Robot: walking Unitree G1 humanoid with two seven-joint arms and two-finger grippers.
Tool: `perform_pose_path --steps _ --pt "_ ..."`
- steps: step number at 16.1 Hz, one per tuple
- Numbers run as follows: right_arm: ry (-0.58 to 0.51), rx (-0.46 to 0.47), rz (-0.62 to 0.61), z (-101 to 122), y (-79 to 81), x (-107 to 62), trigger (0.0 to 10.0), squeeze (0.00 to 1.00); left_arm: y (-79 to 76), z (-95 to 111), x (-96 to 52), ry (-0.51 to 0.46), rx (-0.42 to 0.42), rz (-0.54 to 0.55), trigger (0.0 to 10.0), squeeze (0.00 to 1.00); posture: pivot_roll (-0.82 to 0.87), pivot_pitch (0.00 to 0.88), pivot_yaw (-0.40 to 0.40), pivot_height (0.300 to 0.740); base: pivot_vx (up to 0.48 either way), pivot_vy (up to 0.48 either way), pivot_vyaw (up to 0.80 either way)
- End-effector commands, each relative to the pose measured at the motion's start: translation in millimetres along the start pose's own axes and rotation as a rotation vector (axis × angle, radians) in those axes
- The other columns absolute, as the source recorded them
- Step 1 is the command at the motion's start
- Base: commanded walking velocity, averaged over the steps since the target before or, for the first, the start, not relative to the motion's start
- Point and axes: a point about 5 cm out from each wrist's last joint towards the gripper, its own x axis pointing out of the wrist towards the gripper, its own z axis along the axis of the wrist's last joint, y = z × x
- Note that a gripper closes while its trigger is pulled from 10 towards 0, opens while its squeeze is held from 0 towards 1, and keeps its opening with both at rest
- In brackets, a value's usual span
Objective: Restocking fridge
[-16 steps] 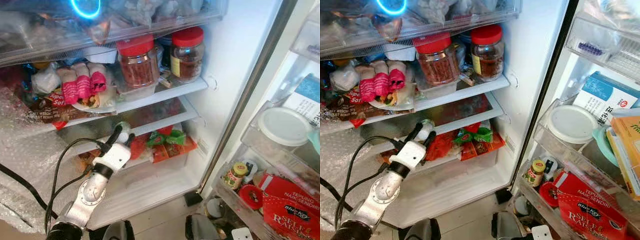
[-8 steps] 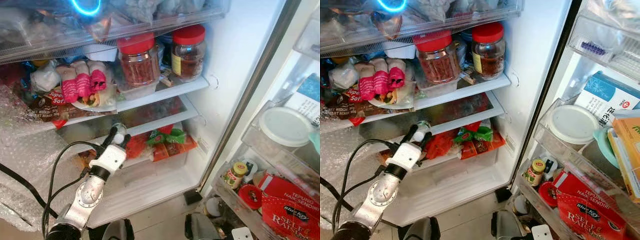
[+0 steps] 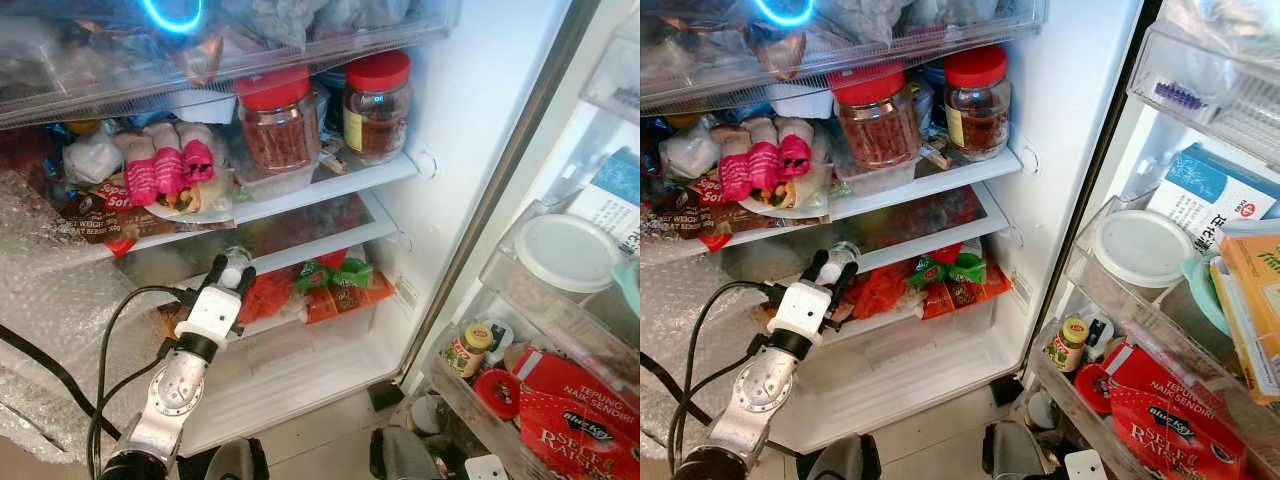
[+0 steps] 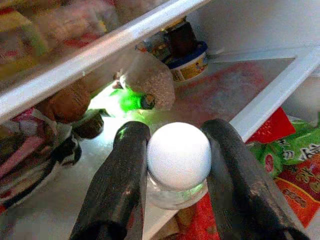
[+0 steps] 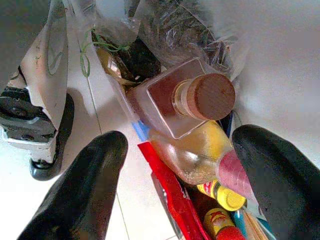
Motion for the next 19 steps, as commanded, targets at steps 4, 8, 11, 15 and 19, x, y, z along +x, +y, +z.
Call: perform_pose_path --steps 4,8,11,15,19 --pt "0.027 0.000 0.013 -9.5 1.4 -2.3 10.0 0.00 -11.5 -25.2 -19.0 0.157 -0.035 -0.071 10.0 0.00 -0.13 0.098 0.021 0.632 0.000 0.000 0.00" --pt "0.027 0.000 0.017 -8.6 1.5 -2.0 10.0 0.00 -10.7 -28.6 -19.6 0.188 -0.027 -0.069 10.0 0.00 -0.13 0.097 0.021 0.632 0.000 0.000 0.00" --pt "0.027 -0.001 0.020 -8.2 2.6 -2.0 10.0 0.00 -10.6 -34.8 -20.0 0.245 -0.019 -0.062 10.0 0.00 -0.13 0.093 0.021 0.632 0.000 0.000 0.00" --pt "0.026 -0.002 0.022 -8.9 5.0 -2.7 10.0 0.00 -4.1 -45.6 -22.2 0.343 0.029 -0.008 10.0 0.00 -0.13 0.099 0.020 0.632 0.000 0.000 0.00" --pt "0.025 -0.002 0.021 -8.6 4.1 -2.5 10.0 0.00 -3.4 -44.6 -19.7 0.353 0.028 0.004 10.0 0.00 -0.13 0.100 0.021 0.632 0.000 0.000 0.00"
